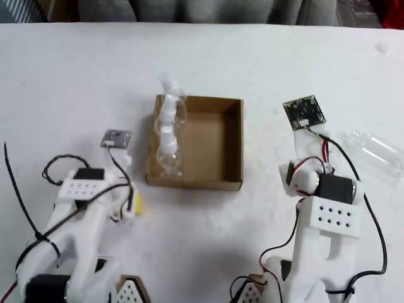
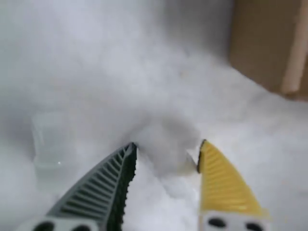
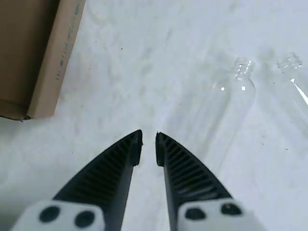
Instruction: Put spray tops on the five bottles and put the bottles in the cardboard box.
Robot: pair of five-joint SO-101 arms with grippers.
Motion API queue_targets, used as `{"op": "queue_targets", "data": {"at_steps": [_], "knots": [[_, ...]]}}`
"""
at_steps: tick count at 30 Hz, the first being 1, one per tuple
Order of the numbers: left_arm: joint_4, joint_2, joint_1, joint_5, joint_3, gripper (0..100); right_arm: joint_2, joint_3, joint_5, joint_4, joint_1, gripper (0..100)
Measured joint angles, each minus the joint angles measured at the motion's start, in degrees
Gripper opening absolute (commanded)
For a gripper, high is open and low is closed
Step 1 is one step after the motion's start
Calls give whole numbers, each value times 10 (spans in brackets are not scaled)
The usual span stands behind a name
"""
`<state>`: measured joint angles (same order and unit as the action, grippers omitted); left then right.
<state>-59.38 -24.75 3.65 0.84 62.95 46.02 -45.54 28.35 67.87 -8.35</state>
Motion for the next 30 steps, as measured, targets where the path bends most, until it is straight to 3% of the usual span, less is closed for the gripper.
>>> {"op": "queue_targets", "data": {"at_steps": [9, 19, 25, 30], "knots": [[3, 12, -2, 24, 0, 79, 1, 0, 0, 0, -13, 23], [-72, 13, -2, 38, -101, 79, 1, 17, 9, 0, -147, 28], [-17, 13, 25, 39, -101, 80, -4, 53, 53, 0, -214, 60], [55, 13, 34, 39, -61, 80, -92, 116, 46, 1, -222, 119]]}}
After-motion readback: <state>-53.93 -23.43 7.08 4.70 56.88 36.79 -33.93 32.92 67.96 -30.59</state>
